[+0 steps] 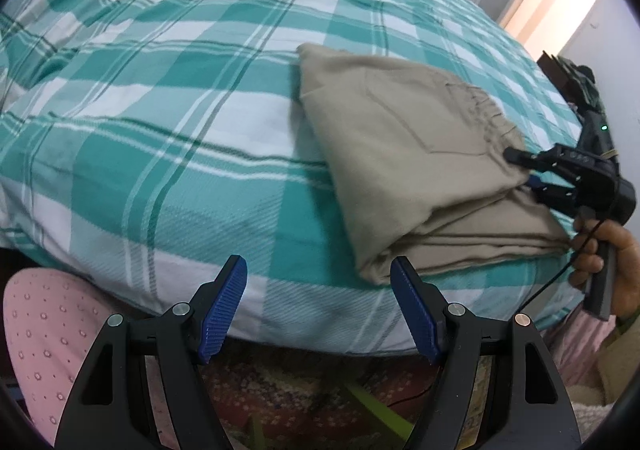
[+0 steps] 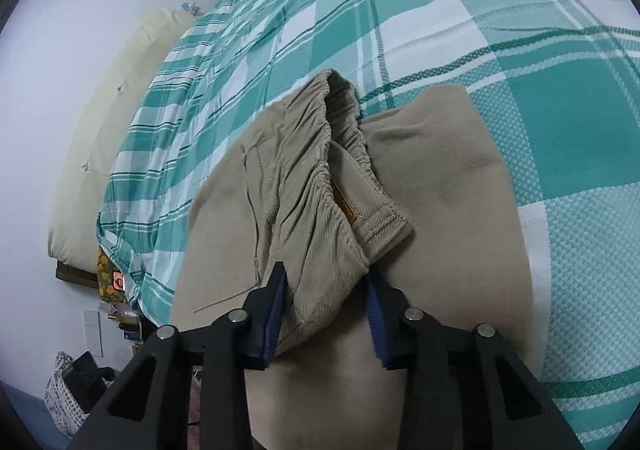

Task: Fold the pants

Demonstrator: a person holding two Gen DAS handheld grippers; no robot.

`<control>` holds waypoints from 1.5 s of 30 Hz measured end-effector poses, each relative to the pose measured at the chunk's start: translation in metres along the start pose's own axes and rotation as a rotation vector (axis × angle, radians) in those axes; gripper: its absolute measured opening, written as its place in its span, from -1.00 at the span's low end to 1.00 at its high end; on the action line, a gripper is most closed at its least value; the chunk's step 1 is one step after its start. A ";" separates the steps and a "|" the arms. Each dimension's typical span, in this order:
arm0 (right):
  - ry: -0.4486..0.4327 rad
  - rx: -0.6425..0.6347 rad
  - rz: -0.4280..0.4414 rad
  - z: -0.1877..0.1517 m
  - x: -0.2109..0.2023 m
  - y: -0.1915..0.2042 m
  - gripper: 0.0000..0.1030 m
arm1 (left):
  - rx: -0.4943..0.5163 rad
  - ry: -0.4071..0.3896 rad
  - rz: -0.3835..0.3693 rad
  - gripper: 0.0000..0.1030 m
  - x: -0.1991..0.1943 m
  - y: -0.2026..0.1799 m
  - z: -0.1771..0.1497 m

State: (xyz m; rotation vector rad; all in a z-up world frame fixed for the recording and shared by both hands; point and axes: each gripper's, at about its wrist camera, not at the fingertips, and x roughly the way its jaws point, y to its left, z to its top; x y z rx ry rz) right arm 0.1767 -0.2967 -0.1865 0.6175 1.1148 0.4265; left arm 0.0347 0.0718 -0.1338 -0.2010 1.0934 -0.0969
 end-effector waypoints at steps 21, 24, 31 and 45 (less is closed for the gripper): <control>-0.077 0.096 0.238 0.032 -0.043 0.066 -0.54 | 0.121 -0.064 -0.122 0.61 -0.014 -0.019 -0.006; -0.091 0.077 0.273 0.034 -0.051 0.087 -0.54 | 0.159 -0.059 -0.062 0.60 0.000 -0.032 0.001; -0.167 0.094 0.330 0.019 -0.101 0.082 -0.55 | 0.007 0.031 -0.160 -0.31 0.018 -0.010 0.011; -0.236 -0.182 -0.285 -0.070 -0.126 0.019 -0.09 | 0.098 -0.013 -0.008 0.36 -0.033 -0.010 0.009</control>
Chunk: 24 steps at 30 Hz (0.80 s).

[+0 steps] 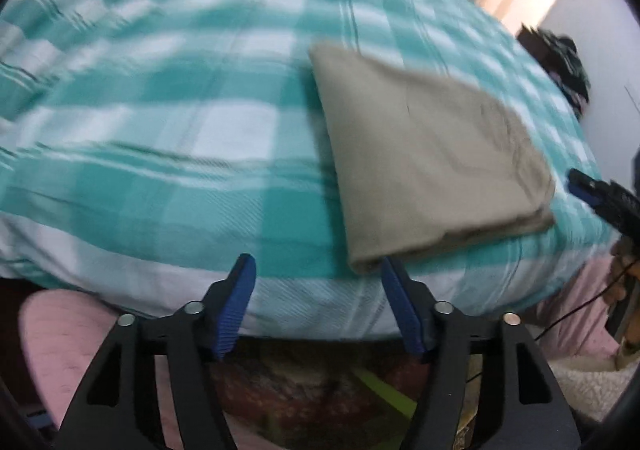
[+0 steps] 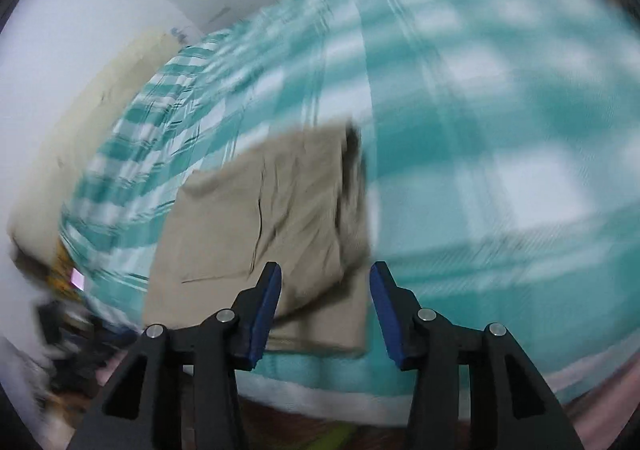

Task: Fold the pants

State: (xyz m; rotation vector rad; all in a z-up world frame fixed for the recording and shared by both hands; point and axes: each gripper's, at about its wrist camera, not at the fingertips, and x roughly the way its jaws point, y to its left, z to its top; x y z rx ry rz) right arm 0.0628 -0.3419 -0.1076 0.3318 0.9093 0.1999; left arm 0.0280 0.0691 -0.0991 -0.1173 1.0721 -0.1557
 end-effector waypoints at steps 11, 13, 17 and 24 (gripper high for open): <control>0.132 -0.396 -0.068 -0.020 0.077 0.050 -0.07 | 0.212 0.100 0.121 0.33 0.077 -0.074 0.026; 0.102 -0.413 -0.088 -0.023 0.069 0.055 -0.07 | 0.205 0.083 0.137 0.39 0.070 -0.072 0.025; 0.085 -0.329 -0.051 -0.015 0.056 0.053 -0.08 | 0.207 0.069 0.160 0.44 0.064 -0.073 0.026; 0.072 -0.281 -0.023 -0.014 0.048 0.059 -0.03 | 0.224 0.062 0.178 0.44 0.061 -0.081 0.027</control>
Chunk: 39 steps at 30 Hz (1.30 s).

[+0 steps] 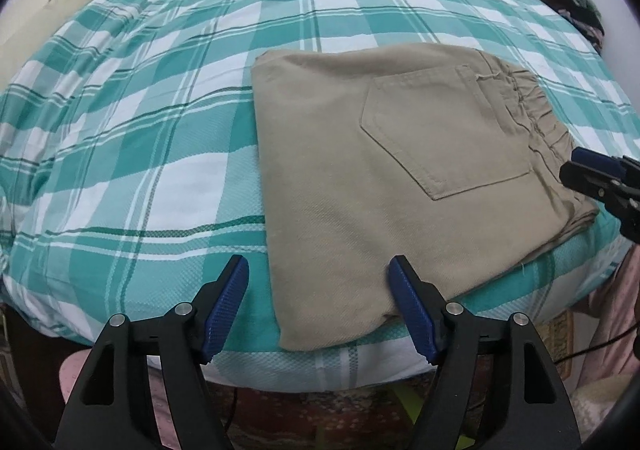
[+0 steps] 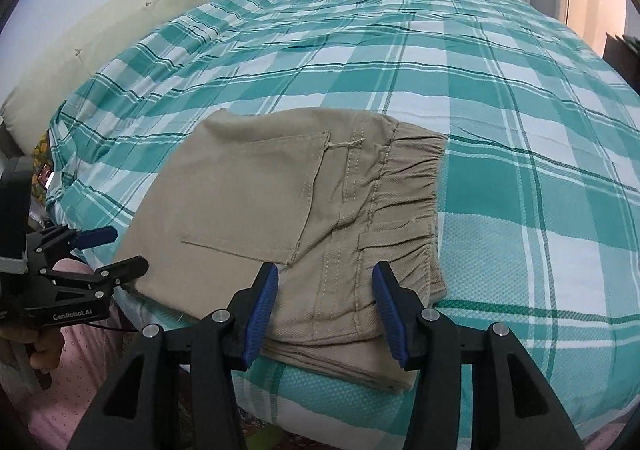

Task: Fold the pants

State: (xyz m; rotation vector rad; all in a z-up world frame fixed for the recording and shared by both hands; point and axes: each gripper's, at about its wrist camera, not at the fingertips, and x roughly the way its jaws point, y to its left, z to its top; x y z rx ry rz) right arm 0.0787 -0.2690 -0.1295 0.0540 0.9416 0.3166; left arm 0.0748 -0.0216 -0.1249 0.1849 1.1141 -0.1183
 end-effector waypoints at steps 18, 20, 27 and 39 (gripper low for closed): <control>-0.073 0.192 -0.094 0.026 -0.038 -0.081 0.24 | -0.131 -0.056 0.023 0.61 -0.020 0.060 0.016; -0.095 0.052 -0.234 0.032 -0.049 -0.066 0.25 | -0.133 -0.070 0.046 0.62 -0.023 0.064 0.015; -0.051 0.007 -0.378 0.033 -0.058 -0.039 0.46 | -0.119 -0.056 0.060 0.67 -0.017 0.055 0.014; -0.038 -0.034 -0.452 0.027 -0.060 -0.026 0.51 | -0.087 -0.051 0.078 0.68 -0.015 0.045 0.012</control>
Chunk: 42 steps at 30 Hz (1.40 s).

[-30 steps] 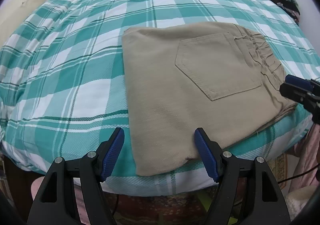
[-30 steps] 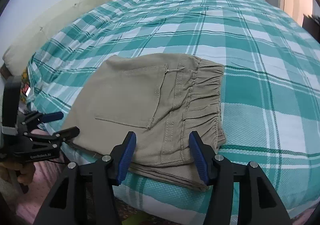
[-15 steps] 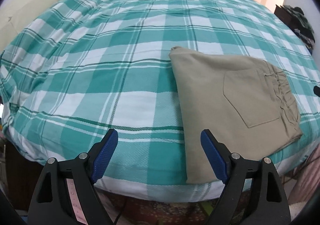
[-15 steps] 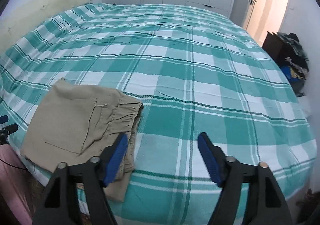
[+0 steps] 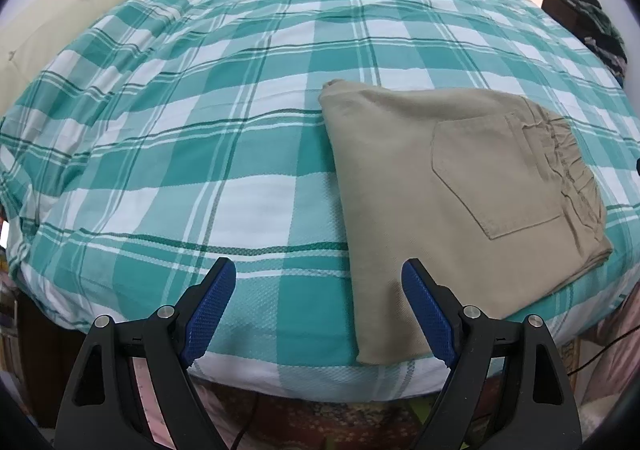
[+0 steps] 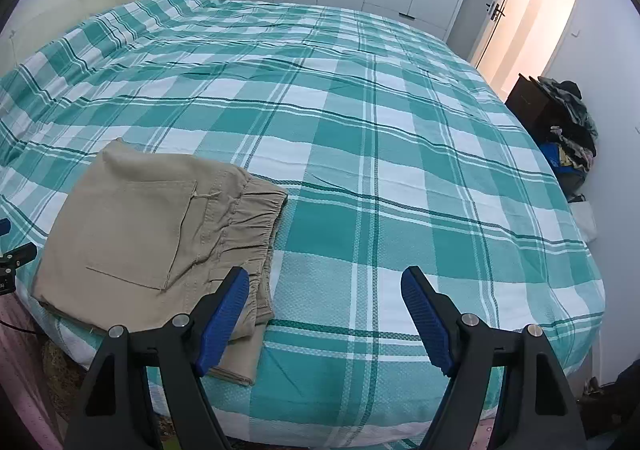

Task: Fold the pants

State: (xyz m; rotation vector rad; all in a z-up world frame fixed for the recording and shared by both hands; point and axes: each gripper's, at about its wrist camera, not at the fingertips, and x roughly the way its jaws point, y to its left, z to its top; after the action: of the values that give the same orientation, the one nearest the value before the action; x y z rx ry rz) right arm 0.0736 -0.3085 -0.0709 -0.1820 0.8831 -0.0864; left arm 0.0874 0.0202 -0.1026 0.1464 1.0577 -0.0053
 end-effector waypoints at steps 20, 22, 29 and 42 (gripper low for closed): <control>0.085 0.340 0.404 -0.016 0.043 -0.061 0.51 | -0.100 0.097 -0.161 0.69 0.021 0.029 0.004; 0.144 0.463 0.575 -0.022 0.070 -0.073 0.51 | -0.148 0.157 -0.276 0.68 0.038 0.037 0.007; 0.365 0.556 0.880 -0.032 0.164 -0.047 0.46 | -0.245 0.285 -0.510 0.76 0.098 0.019 0.024; 0.137 0.096 0.784 0.053 0.092 0.020 -0.34 | -0.077 0.058 -0.445 -0.74 0.018 -0.017 0.100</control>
State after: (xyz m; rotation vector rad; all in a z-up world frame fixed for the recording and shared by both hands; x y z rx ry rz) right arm 0.1727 -0.2964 -0.1114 0.2699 1.0318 0.5944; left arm 0.1818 -0.0079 -0.0721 -0.1615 1.1287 -0.3630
